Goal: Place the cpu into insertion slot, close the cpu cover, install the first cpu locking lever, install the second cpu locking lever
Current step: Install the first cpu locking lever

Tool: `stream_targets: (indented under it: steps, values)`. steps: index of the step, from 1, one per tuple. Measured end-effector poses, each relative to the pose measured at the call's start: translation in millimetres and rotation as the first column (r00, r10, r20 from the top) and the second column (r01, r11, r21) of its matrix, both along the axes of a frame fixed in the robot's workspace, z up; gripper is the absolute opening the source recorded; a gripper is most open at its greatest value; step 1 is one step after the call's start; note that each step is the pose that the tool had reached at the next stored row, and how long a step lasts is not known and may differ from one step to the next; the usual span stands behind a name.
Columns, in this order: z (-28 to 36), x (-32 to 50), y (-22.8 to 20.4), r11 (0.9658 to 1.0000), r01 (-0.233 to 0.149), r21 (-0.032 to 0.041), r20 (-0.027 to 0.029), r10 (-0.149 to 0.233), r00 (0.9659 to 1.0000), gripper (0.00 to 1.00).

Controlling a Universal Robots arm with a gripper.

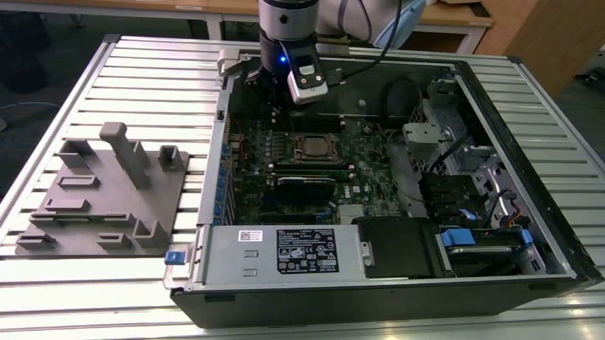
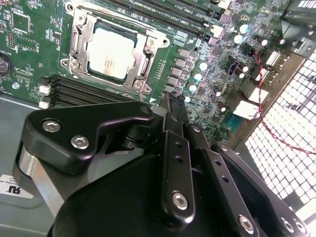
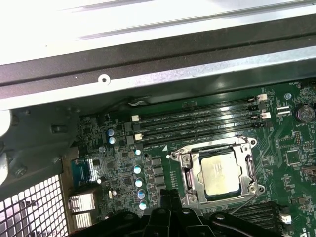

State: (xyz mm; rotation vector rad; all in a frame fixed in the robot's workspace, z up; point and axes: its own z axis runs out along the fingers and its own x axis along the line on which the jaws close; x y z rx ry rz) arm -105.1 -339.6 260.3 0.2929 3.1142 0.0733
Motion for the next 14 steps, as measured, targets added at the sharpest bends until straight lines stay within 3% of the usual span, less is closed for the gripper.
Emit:
stream_targets:
  steps: [14]
  values:
    - [0.3,0.0,0.1,1.0000,0.000,0.0062,0.0001,0.000,1.0000,0.10]
